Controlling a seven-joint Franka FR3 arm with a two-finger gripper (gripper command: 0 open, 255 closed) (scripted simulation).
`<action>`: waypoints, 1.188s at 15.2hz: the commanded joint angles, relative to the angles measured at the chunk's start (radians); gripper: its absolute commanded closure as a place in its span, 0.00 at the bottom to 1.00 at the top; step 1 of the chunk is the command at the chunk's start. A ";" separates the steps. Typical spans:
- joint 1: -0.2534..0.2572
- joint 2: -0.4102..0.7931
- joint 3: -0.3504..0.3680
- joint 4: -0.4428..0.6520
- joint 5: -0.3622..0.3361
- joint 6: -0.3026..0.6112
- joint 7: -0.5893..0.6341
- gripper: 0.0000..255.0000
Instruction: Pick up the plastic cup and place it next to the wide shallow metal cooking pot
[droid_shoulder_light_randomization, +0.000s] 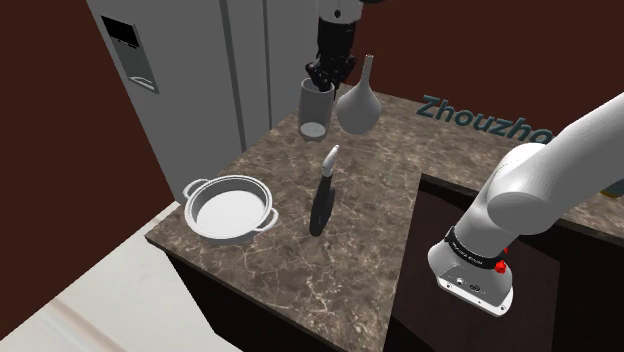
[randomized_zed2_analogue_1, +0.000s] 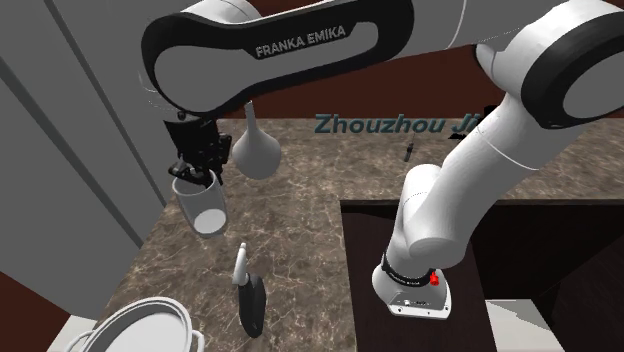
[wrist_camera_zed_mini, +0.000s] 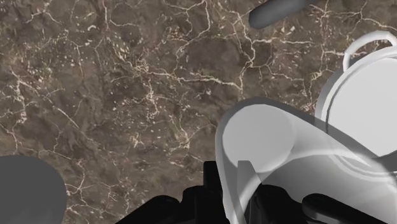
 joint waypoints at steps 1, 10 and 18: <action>0.001 0.001 0.001 -0.024 0.000 0.026 0.002 1.00; 0.002 0.013 0.007 -0.135 0.000 0.148 0.009 1.00; 0.003 0.038 0.014 -0.220 -0.003 0.259 0.017 1.00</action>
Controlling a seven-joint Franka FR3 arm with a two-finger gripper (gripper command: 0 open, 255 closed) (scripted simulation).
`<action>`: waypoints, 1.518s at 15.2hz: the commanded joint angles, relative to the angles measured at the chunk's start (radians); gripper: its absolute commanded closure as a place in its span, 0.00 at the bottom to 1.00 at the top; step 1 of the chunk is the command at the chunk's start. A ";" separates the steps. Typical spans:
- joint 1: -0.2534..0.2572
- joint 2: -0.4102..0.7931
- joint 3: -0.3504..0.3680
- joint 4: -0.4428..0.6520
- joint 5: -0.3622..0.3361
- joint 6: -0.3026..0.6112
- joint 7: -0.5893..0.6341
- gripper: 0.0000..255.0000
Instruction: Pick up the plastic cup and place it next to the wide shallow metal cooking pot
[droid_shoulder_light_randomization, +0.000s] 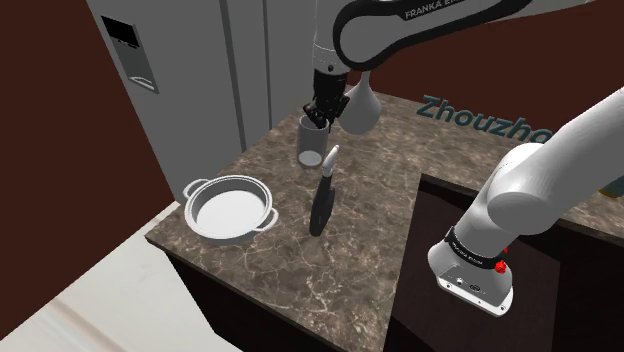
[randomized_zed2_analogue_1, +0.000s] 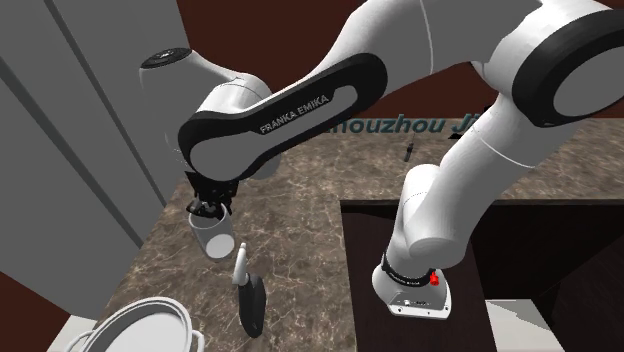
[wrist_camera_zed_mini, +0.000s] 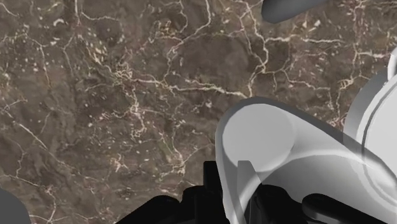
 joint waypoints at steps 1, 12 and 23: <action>0.000 0.007 0.001 -0.020 -0.001 0.028 0.002 1.00; -0.003 0.071 0.012 -0.115 -0.015 0.185 0.021 1.00; -0.005 0.096 0.016 -0.138 -0.022 0.232 0.028 1.00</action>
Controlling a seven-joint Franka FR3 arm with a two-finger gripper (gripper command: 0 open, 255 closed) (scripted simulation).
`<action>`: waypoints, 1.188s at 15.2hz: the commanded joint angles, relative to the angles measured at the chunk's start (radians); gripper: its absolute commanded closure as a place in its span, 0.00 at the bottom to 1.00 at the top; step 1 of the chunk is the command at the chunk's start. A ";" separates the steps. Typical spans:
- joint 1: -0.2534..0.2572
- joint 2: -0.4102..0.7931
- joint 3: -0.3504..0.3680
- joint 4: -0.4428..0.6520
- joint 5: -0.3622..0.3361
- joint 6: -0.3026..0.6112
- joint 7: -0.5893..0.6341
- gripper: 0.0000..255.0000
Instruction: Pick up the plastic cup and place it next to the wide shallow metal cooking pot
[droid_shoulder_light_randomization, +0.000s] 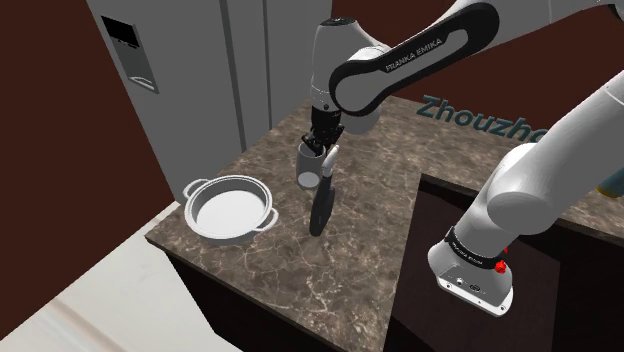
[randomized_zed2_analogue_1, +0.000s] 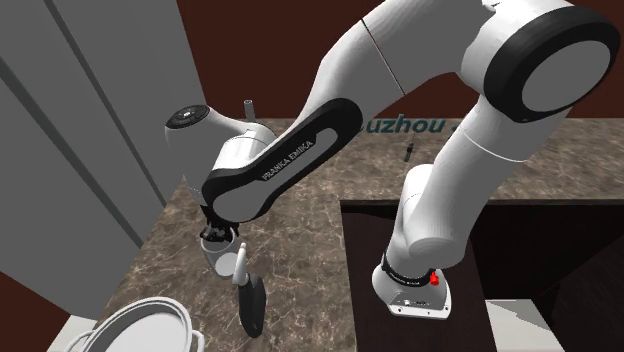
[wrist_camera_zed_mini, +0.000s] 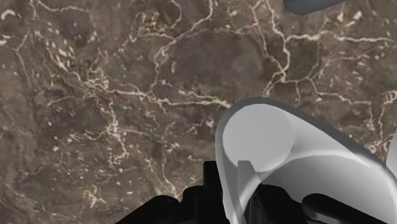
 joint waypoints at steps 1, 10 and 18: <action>0.000 0.000 0.000 0.000 0.000 0.000 0.000 0.00; 0.007 -0.070 -0.006 0.070 0.019 -0.138 -0.014 0.00; 0.007 -0.070 -0.006 0.070 0.018 -0.138 -0.014 0.00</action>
